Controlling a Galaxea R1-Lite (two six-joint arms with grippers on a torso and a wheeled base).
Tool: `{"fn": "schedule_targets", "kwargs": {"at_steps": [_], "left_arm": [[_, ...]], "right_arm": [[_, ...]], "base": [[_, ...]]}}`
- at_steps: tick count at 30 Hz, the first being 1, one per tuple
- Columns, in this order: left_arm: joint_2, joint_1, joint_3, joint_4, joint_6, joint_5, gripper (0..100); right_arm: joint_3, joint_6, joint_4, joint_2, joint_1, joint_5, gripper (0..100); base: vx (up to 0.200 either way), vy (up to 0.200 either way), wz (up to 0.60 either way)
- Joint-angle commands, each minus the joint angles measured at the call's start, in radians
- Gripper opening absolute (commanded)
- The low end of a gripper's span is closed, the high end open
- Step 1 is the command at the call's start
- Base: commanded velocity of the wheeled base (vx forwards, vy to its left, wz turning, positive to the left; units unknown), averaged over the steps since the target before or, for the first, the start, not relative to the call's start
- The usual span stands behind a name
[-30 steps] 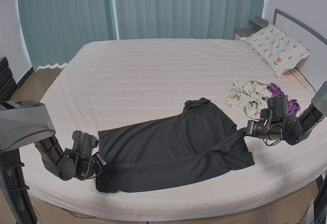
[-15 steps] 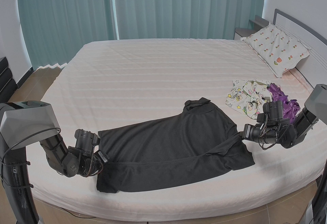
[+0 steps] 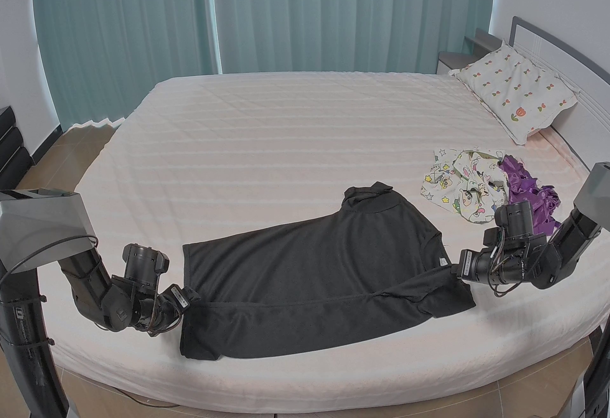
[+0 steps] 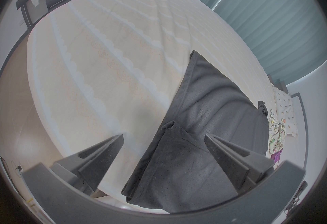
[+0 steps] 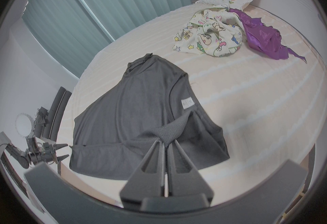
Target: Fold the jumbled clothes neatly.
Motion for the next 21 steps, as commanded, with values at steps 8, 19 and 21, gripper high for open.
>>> {"fn": "schedule_targets", "kwargs": {"at_steps": [8,19,21], "left_arm": [[-0.026,-0.005,0.019,-0.001,0.000,-0.021,100],[-0.034,0.026,0.085,-0.088,-0.008,-0.152,100],[-0.034,0.028,0.101,-0.121,-0.010,-0.155,100]], "right_arm": [[0.157,-0.032,0.105,-0.078,-0.004,0.003,100],[0.168,0.160,-0.091,0.053,-0.028,0.024,100],[0.169,0.186,-0.235,0.130,-0.048,0.021,100]], "base": [[0.000,0.000,0.00],[0.000,0.000,0.00],[0.000,0.000,0.00]]}}
